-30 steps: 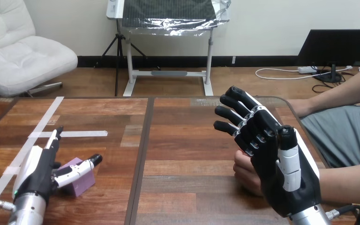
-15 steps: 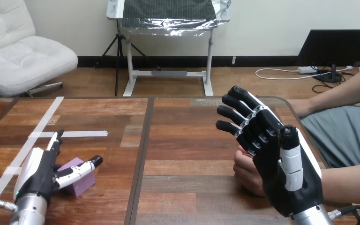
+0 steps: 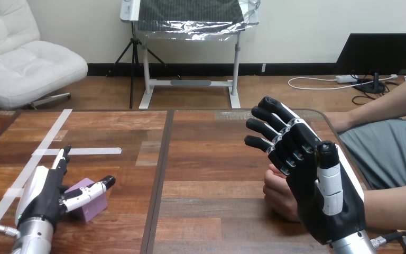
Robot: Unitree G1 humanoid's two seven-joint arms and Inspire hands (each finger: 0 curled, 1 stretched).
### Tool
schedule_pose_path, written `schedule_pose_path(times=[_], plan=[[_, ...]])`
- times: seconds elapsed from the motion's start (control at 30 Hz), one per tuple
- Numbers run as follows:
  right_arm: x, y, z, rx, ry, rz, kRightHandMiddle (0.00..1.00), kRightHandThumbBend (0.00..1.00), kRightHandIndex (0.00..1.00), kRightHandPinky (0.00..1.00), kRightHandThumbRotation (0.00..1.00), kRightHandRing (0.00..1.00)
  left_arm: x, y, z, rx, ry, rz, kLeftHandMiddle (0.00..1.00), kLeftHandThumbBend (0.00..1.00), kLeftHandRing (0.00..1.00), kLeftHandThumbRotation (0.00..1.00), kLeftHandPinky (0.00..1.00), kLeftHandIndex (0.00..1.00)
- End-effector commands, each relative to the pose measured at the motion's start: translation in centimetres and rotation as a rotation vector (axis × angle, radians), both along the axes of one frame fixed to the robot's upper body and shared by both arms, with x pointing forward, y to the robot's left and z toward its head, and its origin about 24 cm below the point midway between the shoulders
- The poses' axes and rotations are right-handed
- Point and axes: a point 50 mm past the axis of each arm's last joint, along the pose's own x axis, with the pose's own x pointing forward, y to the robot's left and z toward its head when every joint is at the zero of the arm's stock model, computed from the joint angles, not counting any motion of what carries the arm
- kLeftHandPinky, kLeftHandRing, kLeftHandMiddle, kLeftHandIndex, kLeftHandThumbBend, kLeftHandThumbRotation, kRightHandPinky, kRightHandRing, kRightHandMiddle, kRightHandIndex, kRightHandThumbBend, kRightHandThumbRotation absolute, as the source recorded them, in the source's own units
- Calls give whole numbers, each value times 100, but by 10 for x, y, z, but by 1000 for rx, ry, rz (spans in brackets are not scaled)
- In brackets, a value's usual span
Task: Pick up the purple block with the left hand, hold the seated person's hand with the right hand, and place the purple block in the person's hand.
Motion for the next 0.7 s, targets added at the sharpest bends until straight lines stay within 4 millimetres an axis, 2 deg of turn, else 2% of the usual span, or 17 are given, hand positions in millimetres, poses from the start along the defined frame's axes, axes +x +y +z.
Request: schedule_pose_path(times=[0.0, 0.67], plan=[[7, 1, 24, 3, -112, 16, 88, 88, 87, 82, 87, 87, 13, -2, 10, 26, -26, -16, 96, 71, 93, 42, 77, 99], [7, 2, 25, 4, -116, 13, 88, 88, 87, 82, 87, 87, 13, -5, 8, 53, 3, -3, 94, 74, 90, 35, 76, 96]])
